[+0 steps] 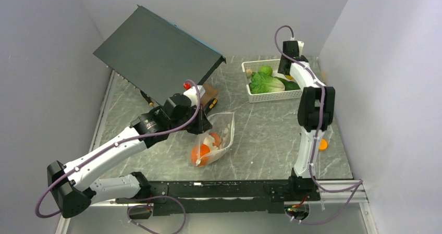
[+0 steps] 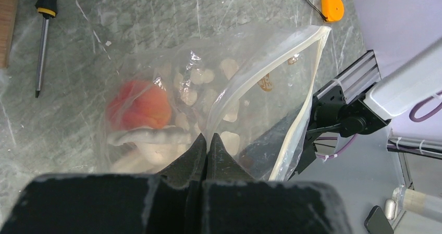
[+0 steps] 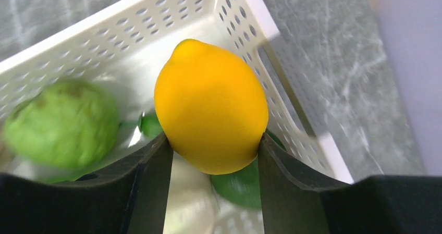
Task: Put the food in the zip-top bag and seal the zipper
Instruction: Pick up the fake fruit from the bin, then place the fake fruit in the zipper food storage bag.
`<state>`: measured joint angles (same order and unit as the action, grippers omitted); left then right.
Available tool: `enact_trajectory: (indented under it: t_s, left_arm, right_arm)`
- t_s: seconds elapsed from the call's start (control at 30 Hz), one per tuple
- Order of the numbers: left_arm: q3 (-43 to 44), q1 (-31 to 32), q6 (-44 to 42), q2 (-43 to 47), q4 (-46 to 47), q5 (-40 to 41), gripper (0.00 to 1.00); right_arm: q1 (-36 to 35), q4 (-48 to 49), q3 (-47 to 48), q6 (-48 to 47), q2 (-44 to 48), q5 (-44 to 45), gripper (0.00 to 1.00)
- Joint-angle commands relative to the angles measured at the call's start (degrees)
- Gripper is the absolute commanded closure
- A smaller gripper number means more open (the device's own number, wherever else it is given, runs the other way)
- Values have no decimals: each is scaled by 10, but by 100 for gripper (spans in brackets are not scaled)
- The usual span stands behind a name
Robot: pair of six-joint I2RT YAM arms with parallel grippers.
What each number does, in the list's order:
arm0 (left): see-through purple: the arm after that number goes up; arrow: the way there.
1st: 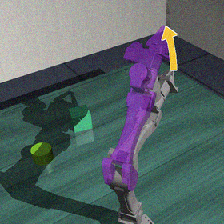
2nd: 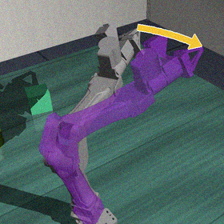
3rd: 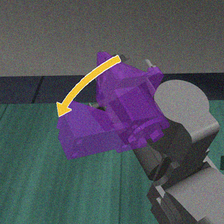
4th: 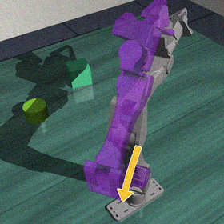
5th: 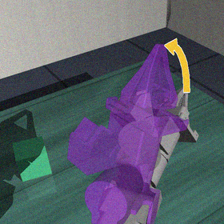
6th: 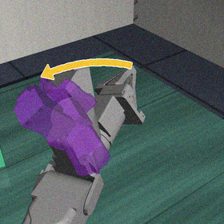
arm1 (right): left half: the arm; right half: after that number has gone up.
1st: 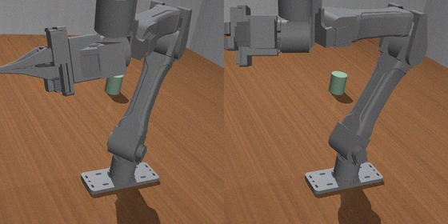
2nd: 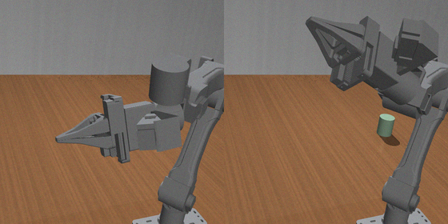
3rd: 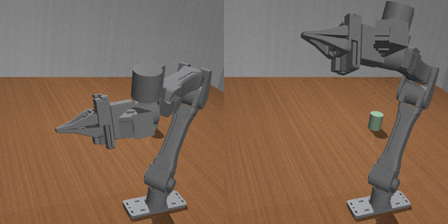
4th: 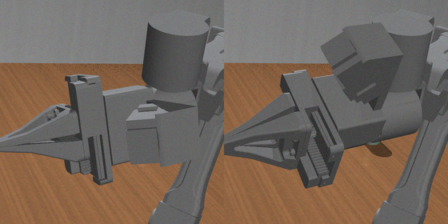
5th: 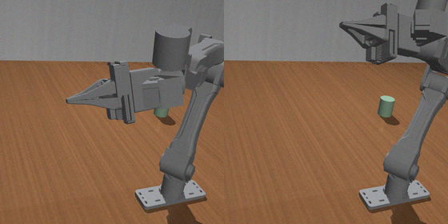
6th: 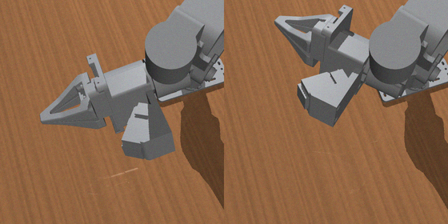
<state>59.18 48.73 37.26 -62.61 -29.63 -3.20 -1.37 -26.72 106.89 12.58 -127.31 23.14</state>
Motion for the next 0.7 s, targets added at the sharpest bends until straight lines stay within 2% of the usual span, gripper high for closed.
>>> enact_trajectory:
  t_s: [0.0,0.13,0.37,0.43,0.67]
  left_arm:
    - [13,1,11,-5,13,7,100]
    - [7,1,18,0,15,12,100]
    - [8,2,26,3,6,18,100]
    - [4,1,28,4,6,21,100]
    - [4,1,31,-2,9,30,100]
  right_arm:
    - [-11,42,-76,7,153,-27,91]
    - [-22,32,-144,42,240,-74,100]
    - [-78,70,-275,67,409,-225,100]
    - [-112,62,-294,60,456,-236,100]
    - [-214,55,-364,65,610,-364,100]
